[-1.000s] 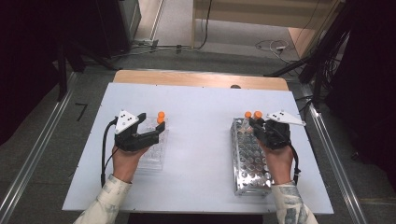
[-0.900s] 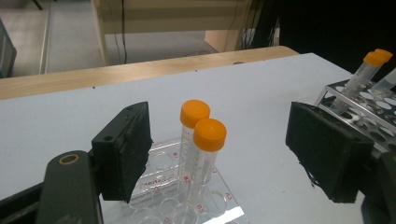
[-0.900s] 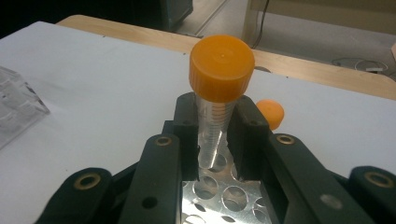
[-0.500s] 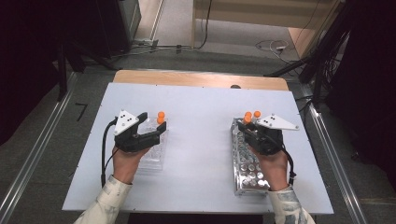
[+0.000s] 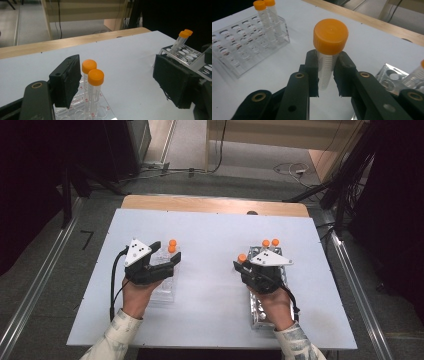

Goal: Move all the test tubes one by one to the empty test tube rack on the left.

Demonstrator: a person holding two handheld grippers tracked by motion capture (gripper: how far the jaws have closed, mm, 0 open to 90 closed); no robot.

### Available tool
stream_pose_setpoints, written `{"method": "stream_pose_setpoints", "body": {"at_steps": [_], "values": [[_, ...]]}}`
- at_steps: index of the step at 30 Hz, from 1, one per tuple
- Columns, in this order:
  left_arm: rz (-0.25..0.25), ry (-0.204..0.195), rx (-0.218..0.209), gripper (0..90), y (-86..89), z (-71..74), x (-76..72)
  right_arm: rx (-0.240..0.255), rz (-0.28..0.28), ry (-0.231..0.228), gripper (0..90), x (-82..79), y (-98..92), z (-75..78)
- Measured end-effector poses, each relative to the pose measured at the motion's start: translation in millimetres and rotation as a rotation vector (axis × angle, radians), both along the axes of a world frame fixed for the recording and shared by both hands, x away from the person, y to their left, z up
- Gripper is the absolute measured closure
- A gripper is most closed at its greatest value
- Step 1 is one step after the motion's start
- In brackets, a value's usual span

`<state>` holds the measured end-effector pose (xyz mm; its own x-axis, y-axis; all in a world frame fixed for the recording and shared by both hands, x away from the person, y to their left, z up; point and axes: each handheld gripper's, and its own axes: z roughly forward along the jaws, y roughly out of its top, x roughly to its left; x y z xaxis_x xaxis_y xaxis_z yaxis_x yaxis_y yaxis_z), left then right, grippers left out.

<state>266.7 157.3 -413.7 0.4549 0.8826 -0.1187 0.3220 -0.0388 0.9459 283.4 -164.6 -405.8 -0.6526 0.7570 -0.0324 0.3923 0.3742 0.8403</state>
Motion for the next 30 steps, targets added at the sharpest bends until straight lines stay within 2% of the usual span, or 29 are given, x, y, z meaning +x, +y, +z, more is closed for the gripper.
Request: {"method": "stream_pose_setpoints", "body": {"at_steps": [10, 14, 23, 30], "values": [[-0.043, 0.007, 0.017, 22.5, -13.1, -2.8, -2.8, -0.024, 0.064, 0.038, 72.3, -4.9, 19.2, -12.6], [-0.078, 0.008, 0.024, 22.3, -22.7, -3.7, -5.7, -0.043, 0.089, 0.037, 72.2, -7.4, 25.8, -16.2], [-0.159, 0.018, 0.004, 20.0, -37.4, -3.8, -11.3, -0.058, 0.133, 0.051, 72.2, -11.9, 36.9, -21.4], [-0.233, 0.035, 0.009, 13.3, -53.4, -5.2, -15.3, -0.064, 0.160, 0.053, 72.2, -16.1, 45.0, -23.7]]}}
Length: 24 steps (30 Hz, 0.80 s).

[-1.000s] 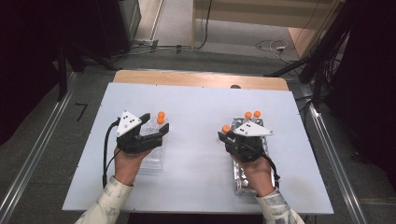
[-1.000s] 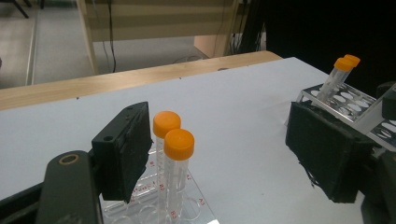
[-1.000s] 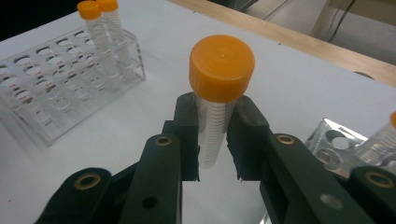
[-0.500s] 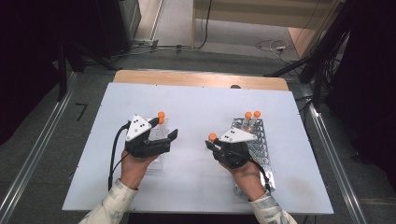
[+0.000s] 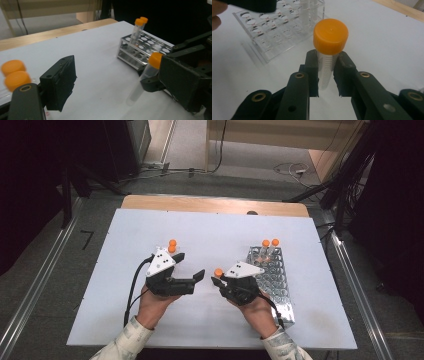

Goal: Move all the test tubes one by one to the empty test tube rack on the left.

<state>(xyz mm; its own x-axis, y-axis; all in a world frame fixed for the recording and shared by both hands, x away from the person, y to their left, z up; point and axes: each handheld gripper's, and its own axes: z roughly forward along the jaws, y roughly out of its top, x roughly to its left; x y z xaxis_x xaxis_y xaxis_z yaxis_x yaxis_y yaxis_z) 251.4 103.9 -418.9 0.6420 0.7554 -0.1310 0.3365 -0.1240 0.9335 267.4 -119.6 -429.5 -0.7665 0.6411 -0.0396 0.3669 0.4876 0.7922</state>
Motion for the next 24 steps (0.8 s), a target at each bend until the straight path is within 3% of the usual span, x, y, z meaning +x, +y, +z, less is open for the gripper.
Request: {"method": "stream_pose_setpoints", "body": {"at_steps": [7, 12, 17, 24], "values": [[-0.040, -0.004, 0.008, 14.5, -17.1, -3.8, -3.2, -0.011, 0.029, 0.010, 72.2, -3.7, 8.5, -2.7], [-0.062, -0.008, 0.018, 21.0, -26.0, -5.9, -4.5, -0.002, 0.037, 0.017, 72.2, -5.0, 10.1, -2.5], [-0.062, -0.009, 0.026, 35.1, -24.6, -7.5, -3.7, 0.008, 0.052, 0.020, 72.2, -6.2, 10.7, -1.9], [-0.113, 0.000, 0.025, 52.7, -25.1, -10.1, -2.8, 0.005, 0.056, 0.020, 72.2, -6.2, 12.4, -3.3]]}}
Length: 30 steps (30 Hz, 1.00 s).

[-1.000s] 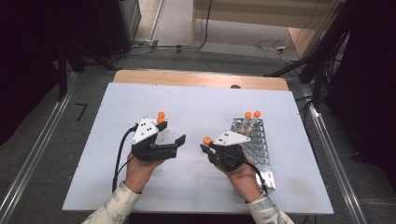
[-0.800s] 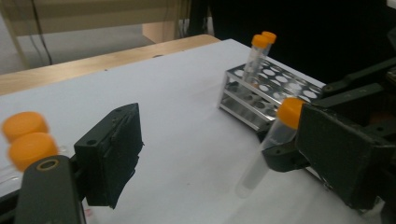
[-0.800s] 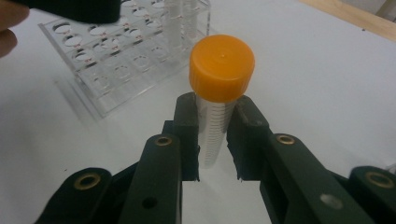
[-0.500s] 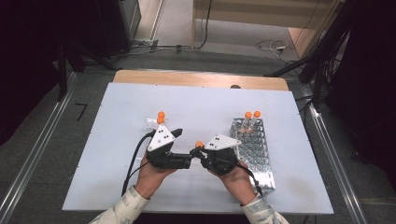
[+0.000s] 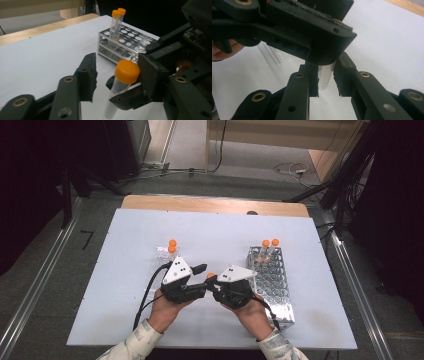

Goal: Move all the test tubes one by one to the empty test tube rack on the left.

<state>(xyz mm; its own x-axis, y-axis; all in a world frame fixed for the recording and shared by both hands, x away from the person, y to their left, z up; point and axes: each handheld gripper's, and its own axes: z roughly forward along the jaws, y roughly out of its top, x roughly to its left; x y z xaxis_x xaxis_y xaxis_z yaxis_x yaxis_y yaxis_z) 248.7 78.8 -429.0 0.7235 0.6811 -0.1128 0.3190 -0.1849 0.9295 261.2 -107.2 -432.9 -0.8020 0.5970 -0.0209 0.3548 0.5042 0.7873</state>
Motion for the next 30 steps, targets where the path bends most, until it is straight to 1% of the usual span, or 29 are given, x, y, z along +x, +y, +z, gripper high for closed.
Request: {"method": "stream_pose_setpoints", "body": {"at_steps": [1, 8, 11, 17, 21, 22, 23, 27, 30], "values": [[-0.007, 0.005, -0.007, 54.7, -0.5, -0.7, 0.0, -0.002, 0.000, 0.000, 72.2, 0.1, 0.2, -0.2], [-0.026, 0.004, -0.002, 62.9, -3.5, -1.8, -1.0, 0.004, 0.009, -0.006, 72.2, -0.8, -0.2, 0.7], [-0.020, -0.011, 0.004, 68.4, -4.7, -2.4, -2.6, 0.004, 0.006, 0.002, 72.2, -0.6, -0.3, 0.4], [-0.015, -0.012, 0.008, 69.5, -4.6, -2.1, -2.9, 0.010, 0.004, 0.007, 72.1, -0.4, -0.4, 0.0], [0.000, -0.030, 0.015, 70.0, -6.1, -0.4, -5.1, 0.010, 0.000, -0.010, 70.7, -2.0, -0.4, 0.7], [0.004, -0.033, 0.019, 70.1, -5.6, 0.4, -5.4, 0.012, 0.004, -0.017, 68.6, -2.1, -0.9, 1.1], [0.006, -0.035, 0.013, 70.1, -4.8, 0.9, -5.3, 0.015, 0.002, -0.018, 64.1, -2.6, -1.2, 1.8], [0.023, -0.032, -0.008, 70.0, 0.7, 4.4, -4.3, 0.006, -0.004, -0.022, 43.4, -1.0, -5.0, 4.7], [0.040, -0.030, -0.031, 70.0, 8.0, 9.4, -3.3, 0.010, -0.024, -0.019, 34.6, 0.5, -9.0, 7.2]]}}
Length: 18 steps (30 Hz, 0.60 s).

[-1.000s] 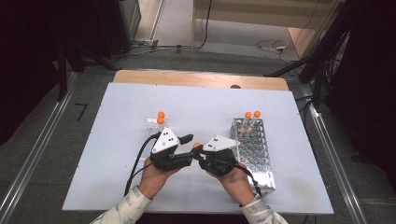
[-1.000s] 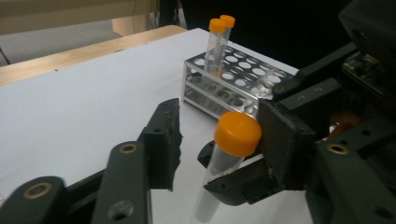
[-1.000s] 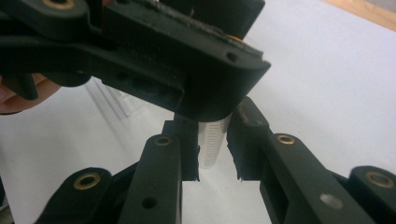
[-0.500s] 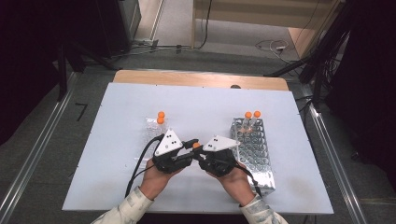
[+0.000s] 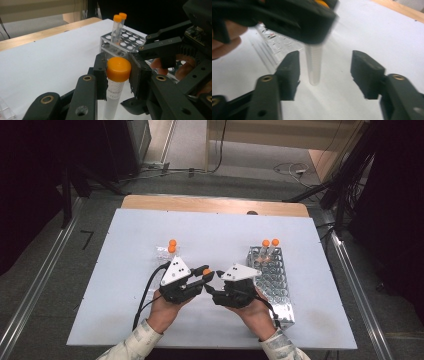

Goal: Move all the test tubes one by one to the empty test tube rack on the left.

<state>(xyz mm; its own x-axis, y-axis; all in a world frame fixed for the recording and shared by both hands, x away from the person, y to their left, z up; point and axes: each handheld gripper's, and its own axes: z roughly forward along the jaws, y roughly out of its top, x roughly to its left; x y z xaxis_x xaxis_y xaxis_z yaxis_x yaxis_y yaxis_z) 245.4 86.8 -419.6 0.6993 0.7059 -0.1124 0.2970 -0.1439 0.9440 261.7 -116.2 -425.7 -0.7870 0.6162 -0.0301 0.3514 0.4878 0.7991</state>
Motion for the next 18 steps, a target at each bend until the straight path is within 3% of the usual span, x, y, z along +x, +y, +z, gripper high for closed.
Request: {"method": "stream_pose_setpoints", "body": {"at_steps": [6, 18], "values": [[0.030, 0.000, -0.023, 70.0, 9.5, 4.8, 1.8, 0.002, -0.046, -0.001, 29.4, 3.6, -6.3, 1.7], [0.080, -0.016, -0.051, 70.0, 31.3, 16.1, 3.2, -0.007, -0.048, -0.012, 29.2, 4.6, -12.0, 2.1]]}}
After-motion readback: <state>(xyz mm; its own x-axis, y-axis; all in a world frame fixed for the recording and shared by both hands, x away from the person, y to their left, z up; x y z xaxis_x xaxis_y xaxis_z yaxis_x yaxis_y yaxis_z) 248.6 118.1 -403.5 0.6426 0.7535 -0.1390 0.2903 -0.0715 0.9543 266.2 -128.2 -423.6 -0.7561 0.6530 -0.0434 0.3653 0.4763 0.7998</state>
